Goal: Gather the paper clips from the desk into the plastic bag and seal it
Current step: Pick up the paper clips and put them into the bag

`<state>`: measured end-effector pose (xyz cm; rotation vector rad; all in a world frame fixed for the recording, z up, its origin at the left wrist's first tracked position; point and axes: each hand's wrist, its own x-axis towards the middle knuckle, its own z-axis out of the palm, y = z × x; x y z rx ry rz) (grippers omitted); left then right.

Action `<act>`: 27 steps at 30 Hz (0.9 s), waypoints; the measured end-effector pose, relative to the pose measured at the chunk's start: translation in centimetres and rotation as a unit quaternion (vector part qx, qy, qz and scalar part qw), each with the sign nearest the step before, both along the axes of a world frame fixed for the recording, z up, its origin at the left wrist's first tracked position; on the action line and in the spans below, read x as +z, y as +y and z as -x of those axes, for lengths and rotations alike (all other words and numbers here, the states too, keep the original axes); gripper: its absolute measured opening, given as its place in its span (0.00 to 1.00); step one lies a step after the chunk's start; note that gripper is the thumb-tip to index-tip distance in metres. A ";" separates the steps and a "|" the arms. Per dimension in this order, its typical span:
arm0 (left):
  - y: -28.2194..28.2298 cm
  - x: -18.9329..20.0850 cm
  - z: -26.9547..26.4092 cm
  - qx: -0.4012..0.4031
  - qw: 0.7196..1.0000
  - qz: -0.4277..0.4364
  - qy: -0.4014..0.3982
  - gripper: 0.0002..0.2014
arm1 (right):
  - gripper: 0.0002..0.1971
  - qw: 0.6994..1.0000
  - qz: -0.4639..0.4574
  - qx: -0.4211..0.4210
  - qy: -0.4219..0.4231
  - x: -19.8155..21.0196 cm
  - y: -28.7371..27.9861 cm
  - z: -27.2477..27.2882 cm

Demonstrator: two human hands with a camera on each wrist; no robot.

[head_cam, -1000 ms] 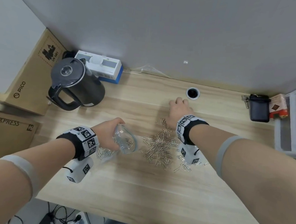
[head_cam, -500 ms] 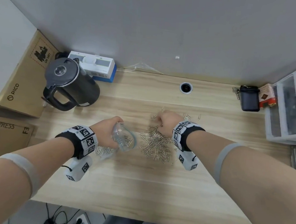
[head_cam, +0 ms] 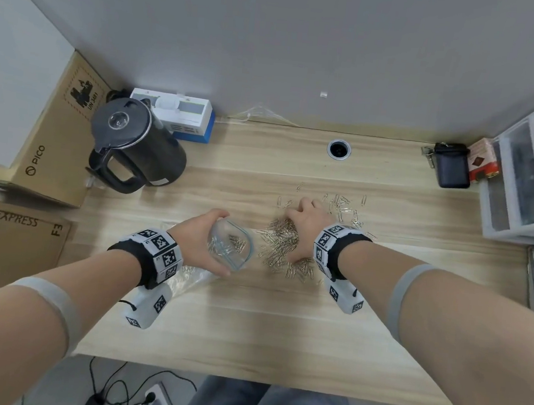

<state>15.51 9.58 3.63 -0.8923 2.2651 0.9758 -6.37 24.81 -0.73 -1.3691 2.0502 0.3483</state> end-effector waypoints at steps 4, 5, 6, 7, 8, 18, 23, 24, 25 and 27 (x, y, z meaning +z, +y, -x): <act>0.4 -0.1 0.5 0.002 0.999 0.039 -0.016 0.68 | 0.64 0.998 -0.022 -0.020 0.053 0.2 1.2 0.1; 0.5 -0.2 0.5 0.001 0.998 0.053 -0.019 0.67 | 0.67 0.998 -0.030 -0.018 0.056 0.1 1.3 -0.1; 0.5 -0.3 0.5 0.001 0.998 0.063 -0.020 0.66 | 0.69 0.998 -0.033 -0.013 0.061 0.0 1.5 -0.4; 0.6 -0.5 0.4 0.002 0.998 0.067 -0.016 0.65 | 0.70 0.997 -0.033 -0.008 0.066 -0.2 1.5 -0.7; 0.7 -0.8 0.4 0.004 0.998 0.064 -0.008 0.63 | 0.71 0.997 -0.028 -0.004 0.067 -0.5 1.5 -1.0; 0.8 -1.5 -0.3 0.008 0.996 0.051 0.069 0.51 | 0.47 0.998 0.038 -0.047 -0.025 -0.6 1.1 -0.9; 0.7 -2.1 -0.4 0.010 0.997 0.039 0.071 0.53 | 0.60 0.999 0.026 -0.029 -0.034 -0.1 1.0 -1.3; 0.7 -2.2 -0.5 0.011 0.997 0.037 0.070 0.54 | 0.62 0.999 0.025 -0.026 -0.032 -0.2 1.1 -1.6; 0.6 -2.3 -0.6 0.012 0.997 0.036 0.070 0.54 | 0.63 0.999 0.027 -0.026 -0.029 -0.2 1.1 -1.9; 0.6 -2.4 -0.6 0.010 0.997 0.035 0.067 0.54 | 0.62 0.999 0.038 -0.030 -0.026 -0.5 1.2 -2.3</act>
